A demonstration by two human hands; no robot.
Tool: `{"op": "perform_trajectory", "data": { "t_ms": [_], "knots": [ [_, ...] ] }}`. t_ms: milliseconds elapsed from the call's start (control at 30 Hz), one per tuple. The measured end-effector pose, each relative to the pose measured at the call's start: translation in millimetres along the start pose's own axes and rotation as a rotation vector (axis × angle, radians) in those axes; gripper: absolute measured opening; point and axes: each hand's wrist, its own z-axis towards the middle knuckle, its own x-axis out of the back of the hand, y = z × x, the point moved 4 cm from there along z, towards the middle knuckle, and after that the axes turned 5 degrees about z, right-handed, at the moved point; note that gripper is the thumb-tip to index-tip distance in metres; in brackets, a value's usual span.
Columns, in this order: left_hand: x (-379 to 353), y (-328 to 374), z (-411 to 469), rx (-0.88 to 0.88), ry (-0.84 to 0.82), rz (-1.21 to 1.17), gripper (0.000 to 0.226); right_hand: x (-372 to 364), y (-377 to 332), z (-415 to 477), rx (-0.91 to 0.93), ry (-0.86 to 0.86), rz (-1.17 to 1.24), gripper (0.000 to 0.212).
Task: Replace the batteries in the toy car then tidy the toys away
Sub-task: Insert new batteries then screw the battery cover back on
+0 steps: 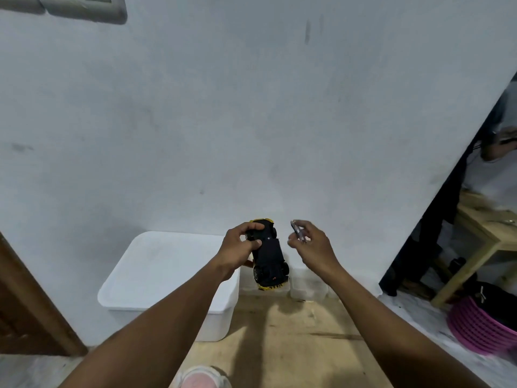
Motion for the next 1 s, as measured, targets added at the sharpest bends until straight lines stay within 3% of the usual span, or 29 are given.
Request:
{"op": "perform_trajectory", "data": {
  "t_ms": [100, 167, 267, 533, 767, 1000],
  "knots": [
    [-4.2, 2.7, 0.5, -0.008, -0.014, -0.005, 0.036, -4.2, 13.4, -4.0, -0.142, -0.096, -0.052, 0.022],
    [-6.1, 4.7, -0.4, -0.008, -0.022, 0.006, 0.037, -7.3, 19.6, -5.8, -0.210, -0.142, 0.041, 0.014],
    [-8.4, 5.0, -1.7, 0.003, -0.041, 0.010, 0.038, -9.6, 24.4, -7.2, -0.258, -0.190, 0.169, 0.019],
    [-11.6, 1.3, -2.6, 0.016, -0.097, 0.005, 0.048, -10.9, 27.5, -9.5, -0.313, -0.233, 0.188, 0.021],
    [-10.4, -9.7, 1.9, 0.028, -0.110, -0.109, 0.088, -4.7, 33.8, -5.8, -0.359, -0.220, 0.234, 0.024],
    [-22.1, -22.3, 1.8, 0.113, -0.280, -0.084, 0.047, -1.5, 38.2, -8.1, -0.445, -0.331, 0.341, 0.019]
  ]
}}
